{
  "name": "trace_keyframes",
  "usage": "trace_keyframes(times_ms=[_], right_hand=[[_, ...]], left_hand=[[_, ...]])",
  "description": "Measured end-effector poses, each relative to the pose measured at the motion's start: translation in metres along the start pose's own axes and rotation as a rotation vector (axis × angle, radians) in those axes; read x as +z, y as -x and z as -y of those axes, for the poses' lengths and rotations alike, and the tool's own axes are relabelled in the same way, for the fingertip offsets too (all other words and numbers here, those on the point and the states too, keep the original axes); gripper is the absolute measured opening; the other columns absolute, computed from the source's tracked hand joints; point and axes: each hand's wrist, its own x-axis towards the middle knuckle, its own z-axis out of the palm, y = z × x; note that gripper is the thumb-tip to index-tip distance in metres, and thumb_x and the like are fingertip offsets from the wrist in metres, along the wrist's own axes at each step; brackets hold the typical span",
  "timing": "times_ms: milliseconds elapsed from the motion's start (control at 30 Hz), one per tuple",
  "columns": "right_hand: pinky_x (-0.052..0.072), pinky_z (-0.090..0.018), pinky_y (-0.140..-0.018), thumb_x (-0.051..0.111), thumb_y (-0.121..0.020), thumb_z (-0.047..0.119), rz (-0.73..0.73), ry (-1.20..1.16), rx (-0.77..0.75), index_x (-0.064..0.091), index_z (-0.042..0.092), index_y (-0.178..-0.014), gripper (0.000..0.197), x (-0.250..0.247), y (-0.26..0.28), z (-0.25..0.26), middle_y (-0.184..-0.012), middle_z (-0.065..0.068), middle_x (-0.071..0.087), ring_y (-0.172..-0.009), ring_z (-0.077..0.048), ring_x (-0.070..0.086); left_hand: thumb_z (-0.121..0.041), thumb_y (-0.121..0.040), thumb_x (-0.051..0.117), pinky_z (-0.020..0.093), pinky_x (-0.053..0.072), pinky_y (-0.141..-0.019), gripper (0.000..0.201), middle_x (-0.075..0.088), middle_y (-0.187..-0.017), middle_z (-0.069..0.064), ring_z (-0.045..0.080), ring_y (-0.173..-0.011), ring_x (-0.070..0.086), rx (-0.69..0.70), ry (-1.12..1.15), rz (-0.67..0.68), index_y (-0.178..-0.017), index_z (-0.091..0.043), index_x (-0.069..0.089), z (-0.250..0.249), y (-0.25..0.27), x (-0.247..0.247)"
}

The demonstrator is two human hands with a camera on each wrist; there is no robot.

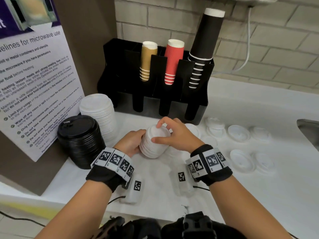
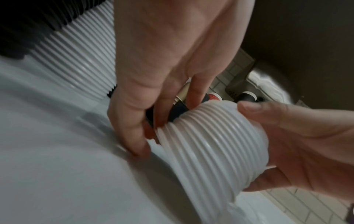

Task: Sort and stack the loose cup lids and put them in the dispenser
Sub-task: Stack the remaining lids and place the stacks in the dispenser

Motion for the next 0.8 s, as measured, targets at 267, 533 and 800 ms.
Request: trace_keyframes(times_ms=[267,533,800], right_hand=[[0.037,-0.020,-0.078,0.082,-0.071,0.034,0.036,0.159,-0.110,0.057,0.024,-0.109,0.047,0.013,-0.006,0.007,-0.105,0.002,0.043,-0.095,-0.013,0.047],[0.040,-0.022,-0.092,0.060,-0.093,0.028,0.133,0.331,-0.002,0.055,0.018,-0.129,0.038,-0.024,-0.012,-0.009,-0.123,0.001,0.059,-0.114,-0.018,0.055],[0.042,-0.031,-0.089,0.082,-0.070,0.026,0.384,0.720,0.088,0.046,0.029,-0.135,0.075,-0.017,-0.011,-0.027,-0.122,-0.004,0.051,-0.113,-0.024,0.050]], left_hand=[[-0.030,-0.097,0.054,0.029,0.057,-0.060,0.028,0.060,-0.119,0.000,0.015,-0.093,0.062,0.128,-0.303,-0.003,-0.124,-0.033,0.059,-0.007,0.015,-0.010],[-0.017,-0.098,0.054,0.045,0.058,-0.085,0.049,0.043,-0.146,-0.005,0.022,-0.106,0.059,0.218,-0.428,0.034,-0.145,-0.029,0.044,-0.008,0.016,-0.009],[-0.028,-0.076,0.080,0.023,0.034,-0.103,0.093,0.031,-0.149,0.001,0.018,-0.132,0.038,0.344,-0.872,0.036,-0.152,-0.025,0.027,-0.006,0.011,-0.010]])
